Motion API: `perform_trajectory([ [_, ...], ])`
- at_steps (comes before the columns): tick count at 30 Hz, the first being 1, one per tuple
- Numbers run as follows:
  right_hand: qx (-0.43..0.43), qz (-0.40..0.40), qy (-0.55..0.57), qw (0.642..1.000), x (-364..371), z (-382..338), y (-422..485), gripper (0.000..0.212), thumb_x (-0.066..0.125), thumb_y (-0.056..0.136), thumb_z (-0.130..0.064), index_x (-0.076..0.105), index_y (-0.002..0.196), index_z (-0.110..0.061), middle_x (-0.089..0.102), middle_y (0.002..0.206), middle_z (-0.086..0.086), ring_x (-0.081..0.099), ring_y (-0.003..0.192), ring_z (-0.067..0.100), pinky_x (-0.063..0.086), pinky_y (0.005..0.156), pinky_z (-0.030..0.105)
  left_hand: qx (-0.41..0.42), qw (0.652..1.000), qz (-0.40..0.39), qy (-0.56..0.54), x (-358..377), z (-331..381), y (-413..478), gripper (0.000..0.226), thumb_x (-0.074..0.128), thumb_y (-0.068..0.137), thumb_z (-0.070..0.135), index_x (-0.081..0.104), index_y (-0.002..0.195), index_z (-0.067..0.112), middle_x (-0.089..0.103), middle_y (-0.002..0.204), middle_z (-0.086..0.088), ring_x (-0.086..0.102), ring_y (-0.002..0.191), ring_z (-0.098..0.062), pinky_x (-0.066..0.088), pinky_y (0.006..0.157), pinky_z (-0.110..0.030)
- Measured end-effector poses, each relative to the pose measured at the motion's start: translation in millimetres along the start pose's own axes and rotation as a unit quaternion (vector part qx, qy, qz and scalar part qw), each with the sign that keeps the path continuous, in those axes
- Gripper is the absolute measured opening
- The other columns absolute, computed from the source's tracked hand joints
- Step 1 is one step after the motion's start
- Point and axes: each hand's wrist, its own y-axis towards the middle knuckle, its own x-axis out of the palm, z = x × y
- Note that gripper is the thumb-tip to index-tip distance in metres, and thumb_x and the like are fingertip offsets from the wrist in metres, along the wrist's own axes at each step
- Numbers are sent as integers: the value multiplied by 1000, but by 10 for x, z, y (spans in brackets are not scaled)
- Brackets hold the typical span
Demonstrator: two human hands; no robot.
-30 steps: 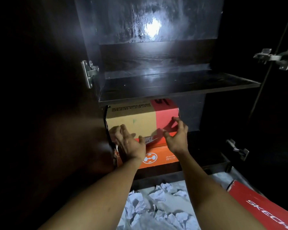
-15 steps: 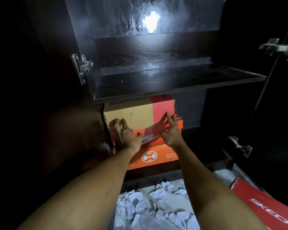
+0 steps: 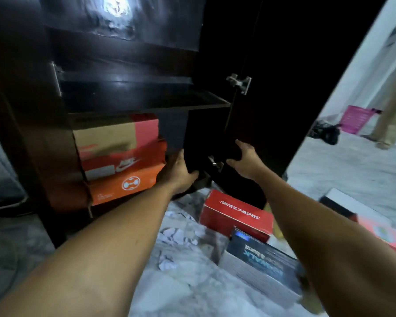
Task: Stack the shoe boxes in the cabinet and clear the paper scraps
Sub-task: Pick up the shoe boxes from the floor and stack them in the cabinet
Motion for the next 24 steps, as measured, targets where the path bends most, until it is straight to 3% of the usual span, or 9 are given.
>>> perform_trajectory([
  [4,60,61,-76,993,-826,348,-890,79,70,91,-24,26,155,-12,28,154,20,44,135,35,40,105,33,65,991,-112,30,304,594,-608,83,67,83,46,27,151,21,37,150,-9,48,131,-34,46,102,-45],
  [8,121,57,-131,982,-1477,678,-1773,77,66,94,-27,22,156,-13,25,157,18,36,140,35,33,109,36,96,981,-168,35,620,1135,-1154,89,67,86,47,20,156,18,28,157,-10,41,138,-36,41,105,-44],
  [11,169,71,-145,972,-1856,976,-2338,79,67,93,-28,23,156,-11,27,157,19,32,143,34,30,113,38,134,972,-188,44,752,1487,-1469,88,72,83,49,28,151,14,35,153,-12,43,135,-34,42,104,-43],
  [16,253,107,-114,955,-2148,1440,-3112,82,70,90,-29,24,155,-11,28,157,21,35,141,37,32,113,42,204,957,-201,54,672,1772,-1701,95,73,81,54,24,154,20,33,156,-7,41,138,-30,42,106,-41],
  [18,278,115,-90,949,-2201,1589,-3300,86,73,88,-32,23,156,-12,33,155,20,46,132,35,41,107,45,202,960,-188,40,585,1818,-1721,97,73,82,53,20,156,20,31,157,-7,39,140,-29,40,106,-40],
  [20,295,140,-48,944,-2251,1661,-3429,89,74,87,-33,22,156,-15,44,148,21,57,108,29,55,82,43,196,962,-185,34,559,1851,-1733,98,72,83,52,18,157,19,30,158,-9,38,141,-29,39,108,-40],
  [22,302,155,-25,940,-2320,1669,-3533,85,72,89,-33,21,156,-17,48,142,19,61,100,31,54,61,35,185,962,-195,33,598,1898,-1760,100,71,83,53,16,158,19,27,160,-9,35,143,-30,37,110,-40],
  [24,302,159,-32,940,-2441,1699,-3658,85,71,90,-34,21,156,-16,47,144,20,59,111,34,53,76,37,186,959,-213,28,687,2003,-1806,101,72,84,52,14,159,17,22,163,-9,31,146,-30,34,112,-39],
])
